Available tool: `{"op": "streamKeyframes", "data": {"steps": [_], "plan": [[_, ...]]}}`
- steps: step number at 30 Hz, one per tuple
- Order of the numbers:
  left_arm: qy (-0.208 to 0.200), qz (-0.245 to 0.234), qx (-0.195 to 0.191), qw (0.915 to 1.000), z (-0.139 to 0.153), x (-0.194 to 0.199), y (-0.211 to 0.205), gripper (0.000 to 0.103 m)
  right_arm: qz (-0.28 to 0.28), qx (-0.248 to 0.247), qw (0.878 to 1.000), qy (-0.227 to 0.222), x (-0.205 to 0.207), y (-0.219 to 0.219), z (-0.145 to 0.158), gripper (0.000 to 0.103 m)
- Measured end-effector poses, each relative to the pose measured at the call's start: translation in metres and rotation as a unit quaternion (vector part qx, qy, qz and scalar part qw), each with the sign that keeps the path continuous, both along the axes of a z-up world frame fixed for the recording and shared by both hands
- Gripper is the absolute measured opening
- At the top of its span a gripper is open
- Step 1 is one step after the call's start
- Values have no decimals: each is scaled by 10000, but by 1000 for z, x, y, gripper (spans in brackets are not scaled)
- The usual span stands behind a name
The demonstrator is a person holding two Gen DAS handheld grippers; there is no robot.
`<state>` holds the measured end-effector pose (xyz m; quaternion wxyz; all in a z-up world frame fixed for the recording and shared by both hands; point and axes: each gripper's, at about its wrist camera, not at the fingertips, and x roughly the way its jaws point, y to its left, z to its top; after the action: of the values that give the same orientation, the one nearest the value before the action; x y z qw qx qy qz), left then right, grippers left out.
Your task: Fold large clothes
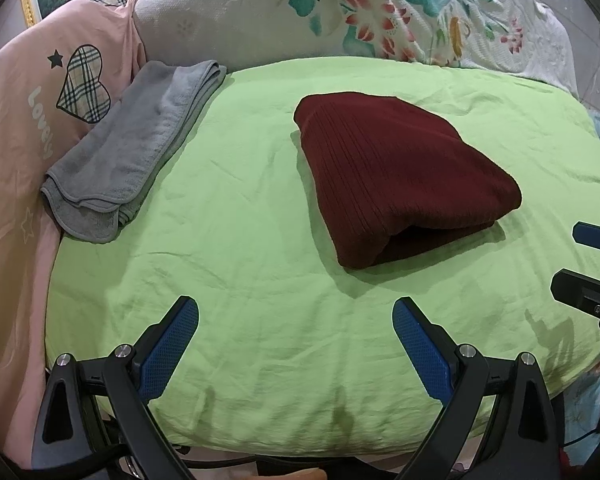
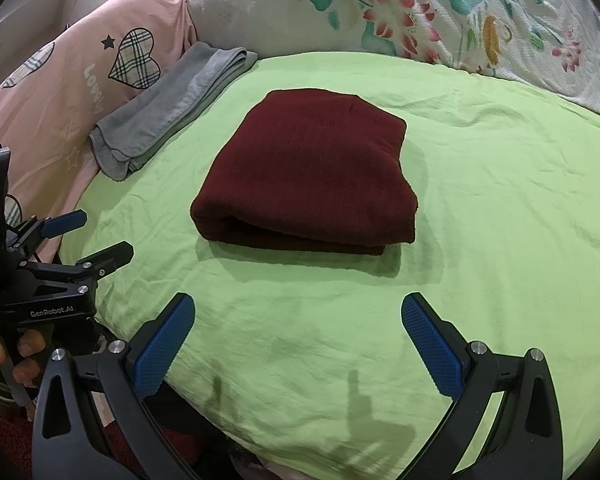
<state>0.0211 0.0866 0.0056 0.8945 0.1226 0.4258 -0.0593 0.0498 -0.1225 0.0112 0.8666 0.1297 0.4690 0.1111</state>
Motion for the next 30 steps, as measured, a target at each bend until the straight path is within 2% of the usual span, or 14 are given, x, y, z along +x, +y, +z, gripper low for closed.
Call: {"op": "streamKeyframes", "data": {"steps": [30], "plan": [[-10,30,19,10000,0,-4,-2,98,-46,21,10000,3,-2,0,0,103]]}}
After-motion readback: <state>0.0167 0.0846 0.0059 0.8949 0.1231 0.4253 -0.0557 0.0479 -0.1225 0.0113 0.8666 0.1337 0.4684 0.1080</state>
